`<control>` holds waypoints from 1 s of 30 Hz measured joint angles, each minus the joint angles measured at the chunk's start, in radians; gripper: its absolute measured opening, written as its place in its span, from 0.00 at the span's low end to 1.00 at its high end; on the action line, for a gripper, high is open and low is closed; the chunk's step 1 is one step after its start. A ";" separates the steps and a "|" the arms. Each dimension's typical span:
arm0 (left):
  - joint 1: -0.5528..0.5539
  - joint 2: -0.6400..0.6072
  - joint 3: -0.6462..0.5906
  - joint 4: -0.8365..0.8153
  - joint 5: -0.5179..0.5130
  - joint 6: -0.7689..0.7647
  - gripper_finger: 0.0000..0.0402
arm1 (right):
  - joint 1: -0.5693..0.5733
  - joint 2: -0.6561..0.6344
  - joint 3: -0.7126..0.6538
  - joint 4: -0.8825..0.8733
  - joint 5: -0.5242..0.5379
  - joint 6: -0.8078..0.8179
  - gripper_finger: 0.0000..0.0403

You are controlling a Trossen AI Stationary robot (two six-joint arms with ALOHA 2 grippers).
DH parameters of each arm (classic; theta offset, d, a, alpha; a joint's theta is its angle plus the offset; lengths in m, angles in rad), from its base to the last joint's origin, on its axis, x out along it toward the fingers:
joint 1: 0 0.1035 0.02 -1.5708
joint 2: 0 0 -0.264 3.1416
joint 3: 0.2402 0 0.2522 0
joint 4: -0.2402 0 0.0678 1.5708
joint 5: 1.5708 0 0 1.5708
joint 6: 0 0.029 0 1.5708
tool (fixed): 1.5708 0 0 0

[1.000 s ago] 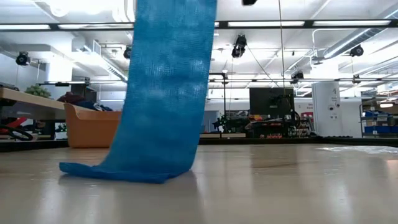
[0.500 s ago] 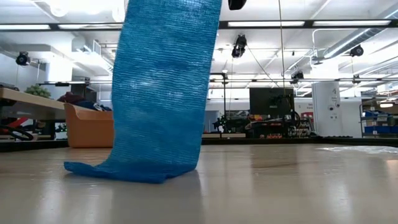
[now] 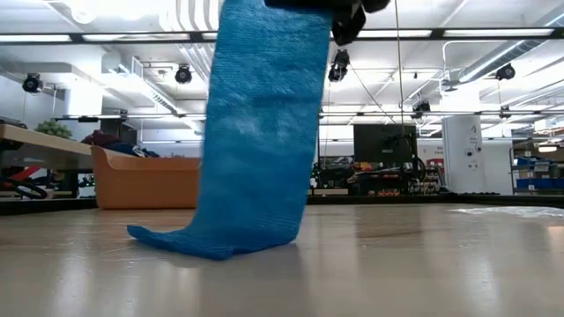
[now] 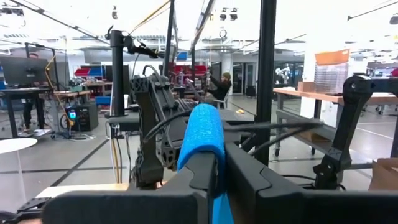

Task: Roll bandage
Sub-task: Roll the blue bandage

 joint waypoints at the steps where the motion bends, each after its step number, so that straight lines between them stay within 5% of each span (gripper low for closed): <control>1: 0.000 -0.002 0.000 0.000 0.000 0.000 0.05 | 0.000 0.000 0.000 -0.013 0.000 0.005 0.00; 18: 0.000 -0.088 -0.002 0.001 -0.064 0.030 0.18 | 0.000 0.012 -0.001 -0.108 -0.002 0.041 0.00; 30: 0.000 -0.143 -0.004 0.049 -0.065 0.033 0.11 | -0.005 0.051 0.000 -0.079 -0.008 0.000 0.00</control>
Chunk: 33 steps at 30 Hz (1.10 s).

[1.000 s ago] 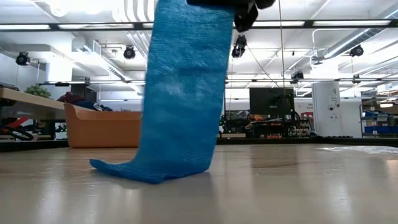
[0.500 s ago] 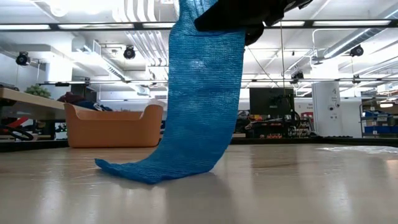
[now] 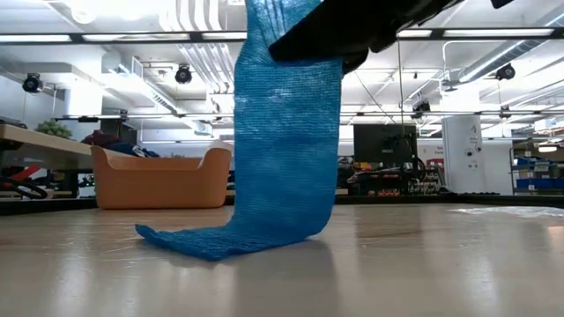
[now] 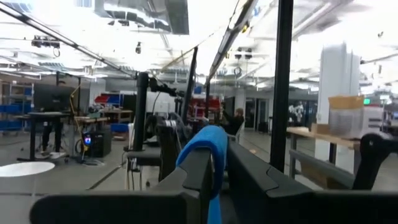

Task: Roll bandage
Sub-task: Roll the blue bandage

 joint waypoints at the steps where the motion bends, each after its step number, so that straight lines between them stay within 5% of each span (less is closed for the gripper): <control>1: 0.000 0.000 0.000 -0.011 0.000 0.001 0.10 | 0.000 0.002 0.000 0.013 -0.002 -0.001 0.00; 8: 0.000 0.034 0.000 0.003 -0.007 0.043 0.09 | 0.001 0.002 0.001 0.074 -0.011 -0.012 0.04; 22: 0.000 0.105 0.000 0.021 -0.007 0.078 0.09 | 0.006 -0.134 0.006 0.089 -0.011 -0.037 0.50; 33: 0.000 0.144 0.000 0.163 0.126 0.082 0.09 | 0.006 -0.142 0.006 0.047 0.012 0.007 0.55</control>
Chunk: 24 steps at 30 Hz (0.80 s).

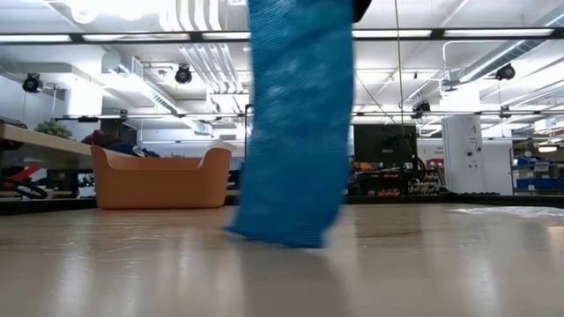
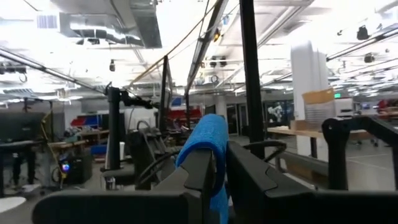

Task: Roll bandage
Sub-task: Roll the blue bandage

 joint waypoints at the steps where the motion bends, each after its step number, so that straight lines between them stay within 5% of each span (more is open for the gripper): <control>1: 0.000 0.000 0.000 0.004 0.000 0.009 0.09 | 0.000 0.000 0.000 -0.001 0.011 0.000 0.55; 13: 0.000 -0.019 0.000 0.017 -0.055 0.118 0.09 | 0.009 0.000 0.000 0.002 0.057 0.046 0.42; 24: 0.001 -0.031 0.000 0.006 -0.082 0.199 0.09 | 0.013 0.000 0.000 -0.001 0.057 0.078 0.19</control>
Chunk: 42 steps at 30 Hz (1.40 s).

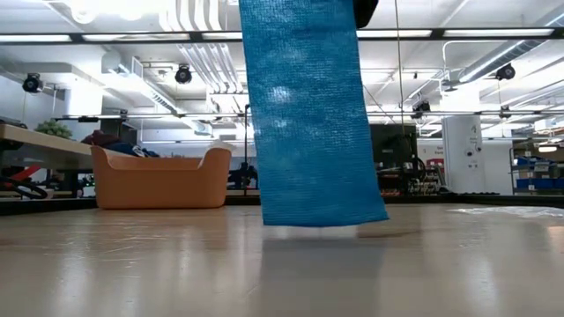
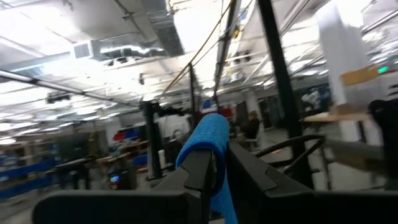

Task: Roll bandage
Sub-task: Roll the blue bandage

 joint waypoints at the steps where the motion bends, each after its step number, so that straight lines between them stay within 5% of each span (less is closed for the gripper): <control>1: 0.000 0.000 0.000 -0.002 -0.015 0.009 0.09 | 0.000 0.000 0.000 0.000 0.000 -0.004 0.17; 12: 0.000 -0.006 0.000 -0.026 -0.079 0.007 0.08 | 0.000 0.000 0.000 -0.003 0.000 0.010 0.01; 16: 0.000 -0.007 0.000 -0.046 -0.102 -0.005 0.02 | 0.000 0.000 0.000 -0.002 0.000 0.021 0.00; 32: 0.015 -0.016 0.000 -0.106 -0.209 -0.003 0.00 | 0.067 0.017 0.004 0.039 -0.117 0.136 0.00; 37: 0.056 0.008 -0.011 -0.114 -0.209 0.000 0.00 | 0.103 0.019 0.077 0.049 -0.258 0.139 0.00; 42: 0.100 0.003 -0.065 -0.111 -0.208 0.005 0.00 | 0.163 0.019 0.174 0.020 -0.270 0.064 0.00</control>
